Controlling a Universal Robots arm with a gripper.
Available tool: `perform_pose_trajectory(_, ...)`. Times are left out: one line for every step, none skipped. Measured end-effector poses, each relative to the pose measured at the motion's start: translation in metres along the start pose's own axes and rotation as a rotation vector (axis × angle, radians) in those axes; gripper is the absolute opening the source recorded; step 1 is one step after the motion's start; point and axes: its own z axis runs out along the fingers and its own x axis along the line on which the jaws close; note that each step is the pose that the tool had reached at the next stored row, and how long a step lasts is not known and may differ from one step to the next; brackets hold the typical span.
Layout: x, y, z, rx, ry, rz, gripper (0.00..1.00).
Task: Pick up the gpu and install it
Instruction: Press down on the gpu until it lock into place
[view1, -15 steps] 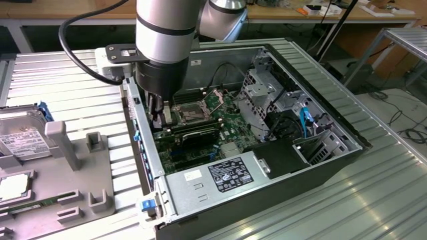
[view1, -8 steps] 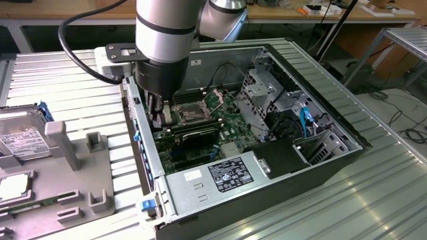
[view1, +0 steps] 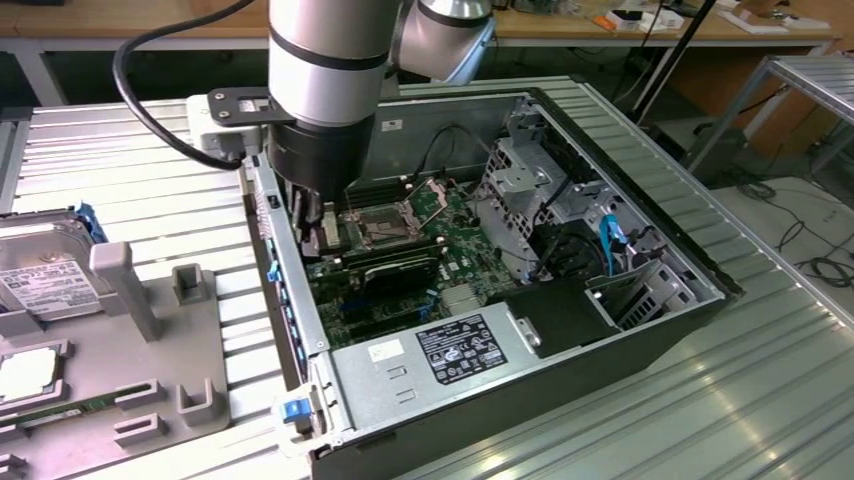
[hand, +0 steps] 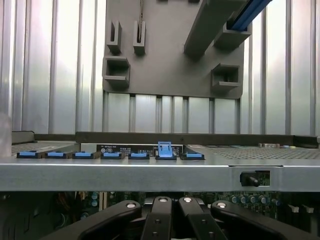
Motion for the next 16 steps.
perform_pose_trajectory(0.0000, 0.0005, 0.0004, 0.0002, -0.0002, 0.000, 0.11)
perform_pose_trajectory(0.0001, 0.0007, 0.0005, 0.0001, -0.0002, 0.000, 0.11)
perform_pose_trajectory(0.0002, 0.0009, 0.0007, 0.0001, -0.0002, 0.000, 0.11)
perform_pose_trajectory(0.0004, 0.0012, 0.0010, 0.0001, -0.0001, 0.000, 0.11)
perform_pose_trajectory(0.0005, 0.0016, 0.0013, 0.0001, -0.0001, 0.000, 0.11)
perform_pose_trajectory(0.0006, 0.0019, 0.0017, -0.0001, 0.0001, 0.000, 0.11)
perform_pose_trajectory(0.0007, 0.0022, 0.0023, -0.0002, 0.0002, 0.000, 0.11)
perform_pose_trajectory(0.0007, 0.0025, 0.0027, -0.0001, 0.0002, 0.000, 0.11)
perform_pose_trajectory(0.0008, 0.0027, 0.0032, -0.0001, 0.0001, 0.000, 0.11)
perform_pose_trajectory(0.0009, 0.0029, 0.0035, -0.0001, 0.0001, 0.000, 0.11)
perform_pose_trajectory(0.0010, 0.0031, 0.0038, 0.0002, 0.0000, 0.000, 0.11)
perform_pose_trajectory(0.0012, 0.0033, 0.0040, 0.0002, -0.0001, 0.000, 0.11)
perform_pose_trajectory(0.0012, 0.0034, 0.0042, 0.0002, -0.0001, 0.000, 0.11)
perform_pose_trajectory(0.0013, 0.0035, 0.0044, 0.0001, 0.0001, 0.000, 0.11)
perform_pose_trajectory(0.0014, 0.0036, 0.0047, -0.0001, 0.0002, 0.000, 0.11)
perform_pose_trajectory(0.0015, 0.0039, 0.0055, -0.0002, 0.0004, 0.000, 0.11)
